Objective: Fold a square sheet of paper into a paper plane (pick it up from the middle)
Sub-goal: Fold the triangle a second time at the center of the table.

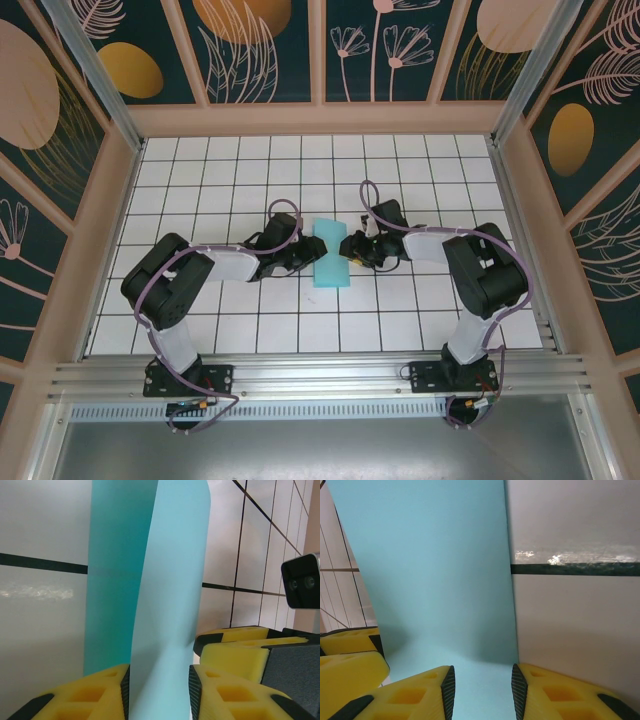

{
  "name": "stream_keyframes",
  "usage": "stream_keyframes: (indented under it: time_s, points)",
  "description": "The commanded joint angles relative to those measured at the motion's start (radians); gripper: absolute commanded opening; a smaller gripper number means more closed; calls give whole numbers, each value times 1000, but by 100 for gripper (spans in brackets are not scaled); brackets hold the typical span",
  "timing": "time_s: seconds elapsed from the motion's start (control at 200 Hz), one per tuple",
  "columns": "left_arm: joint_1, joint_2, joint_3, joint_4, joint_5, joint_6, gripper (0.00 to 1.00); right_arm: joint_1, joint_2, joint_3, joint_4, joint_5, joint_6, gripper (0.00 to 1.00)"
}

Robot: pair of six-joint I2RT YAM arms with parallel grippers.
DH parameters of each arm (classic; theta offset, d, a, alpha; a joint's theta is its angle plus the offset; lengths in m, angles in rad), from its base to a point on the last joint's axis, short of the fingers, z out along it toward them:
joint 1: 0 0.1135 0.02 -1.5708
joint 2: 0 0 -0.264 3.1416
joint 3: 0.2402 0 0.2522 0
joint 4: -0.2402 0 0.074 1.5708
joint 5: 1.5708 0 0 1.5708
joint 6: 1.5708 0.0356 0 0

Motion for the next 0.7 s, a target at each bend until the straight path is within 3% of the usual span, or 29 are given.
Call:
stream_keyframes:
  time_s: [0.0, 0.18, 0.29, 0.475, 0.695]
  points:
    - [4, 9, 2, 37, 16, -3, 33, 4, -13, 7, -10, 4, -1, 40]
    - [5, 9, 11, 44, 25, -5, 29, 3, -82, 10, -19, 31, -12, 42]
    - [4, 15, 15, 52, 22, -15, 26, 1, -158, -6, -36, 97, -23, 50]
    - [5, 9, 20, 61, 26, -21, 23, 4, -324, -76, -36, 187, -53, 54]
    - [5, 15, 24, 64, 36, -40, 24, 48, -521, -242, 93, 234, -171, 54]
